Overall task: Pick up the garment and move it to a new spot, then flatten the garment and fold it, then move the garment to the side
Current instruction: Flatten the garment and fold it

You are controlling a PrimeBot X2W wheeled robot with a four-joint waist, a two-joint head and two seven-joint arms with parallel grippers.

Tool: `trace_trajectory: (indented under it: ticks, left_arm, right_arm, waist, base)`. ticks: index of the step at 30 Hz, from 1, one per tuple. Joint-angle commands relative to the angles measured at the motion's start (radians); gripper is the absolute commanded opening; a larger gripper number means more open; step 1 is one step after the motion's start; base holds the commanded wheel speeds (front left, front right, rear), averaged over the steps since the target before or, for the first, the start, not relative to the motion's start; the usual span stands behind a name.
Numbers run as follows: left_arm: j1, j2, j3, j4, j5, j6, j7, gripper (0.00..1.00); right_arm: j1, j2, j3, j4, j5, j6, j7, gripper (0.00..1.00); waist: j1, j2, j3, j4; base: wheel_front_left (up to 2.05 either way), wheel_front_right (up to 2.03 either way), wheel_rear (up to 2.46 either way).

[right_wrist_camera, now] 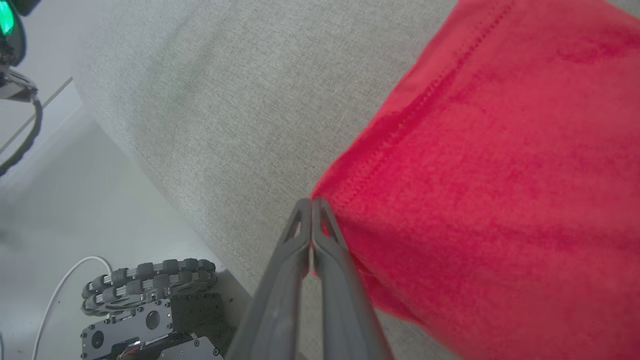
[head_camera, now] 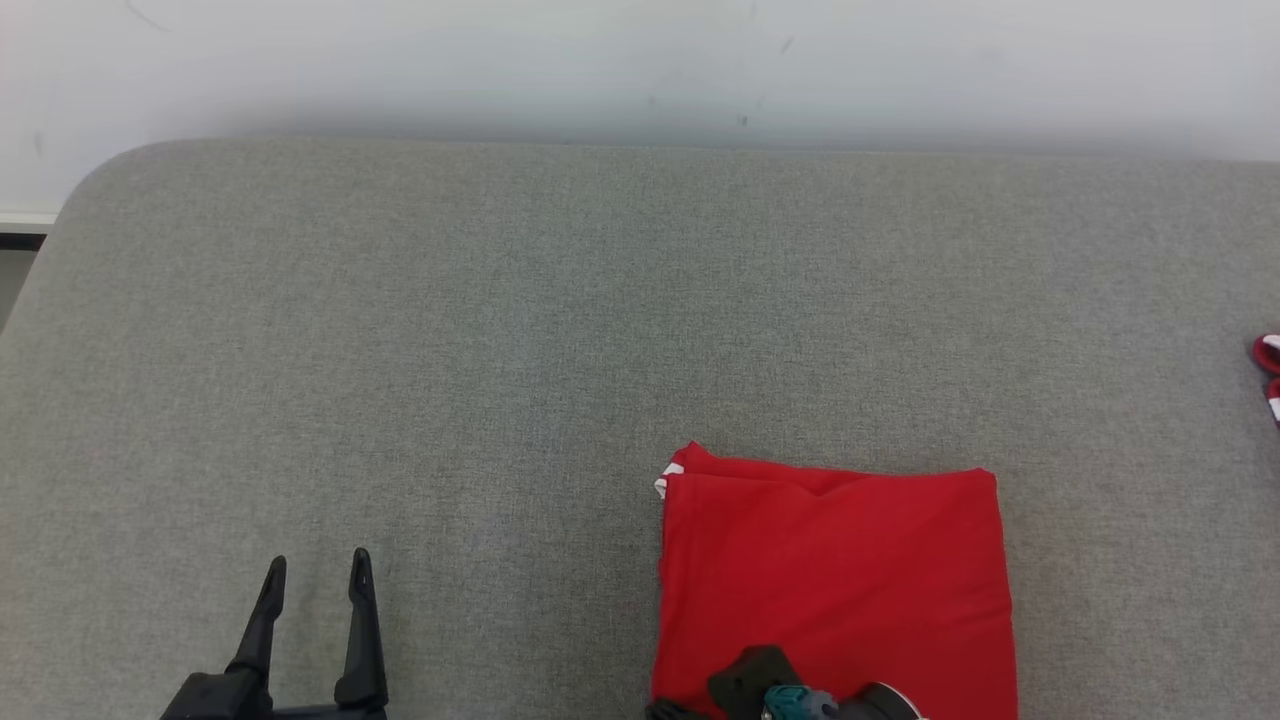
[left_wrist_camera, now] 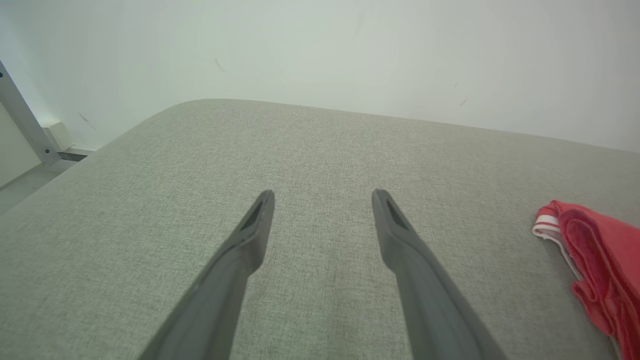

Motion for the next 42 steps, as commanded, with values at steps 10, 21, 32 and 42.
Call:
trace_trajectory:
  ticks: [10,21,32,42]
  left_arm:
    - [0.018,-0.001,0.030,-0.013,0.020,0.001,-0.003,1.00]
    - [0.069,-0.002,0.051,-0.070,0.059,0.016,-0.003,1.00]
    - [0.110,-0.002,0.037,-0.074,0.112,0.044,-0.003,1.00]
    - [0.134,-0.003,0.039,-0.043,0.119,0.042,-0.003,1.00]
  right_arm:
    - [0.023,0.008,-0.150,-0.137,0.176,0.000,-0.104,1.00]
    - [0.060,0.009,-0.435,-0.171,0.107,0.000,-0.438,1.00]
    - [0.055,-0.005,-0.576,0.046,-0.020,0.000,-0.711,1.00]
    - [0.028,-0.010,-0.602,0.147,-0.036,0.000,-0.741,1.00]
  waist:
    - [-0.0001,0.0000,-0.033,-0.041]
    - [-0.0001,0.0000,-0.106,-0.115]
    - [-0.0001,0.0000,-0.166,-0.119]
    - [-0.0001,0.0000,-0.178,-0.125]
  base:
    - [0.00,0.00,0.00]
    - [0.00,0.00,0.00]
    - [0.00,0.00,0.00]
    - [0.00,0.00,0.00]
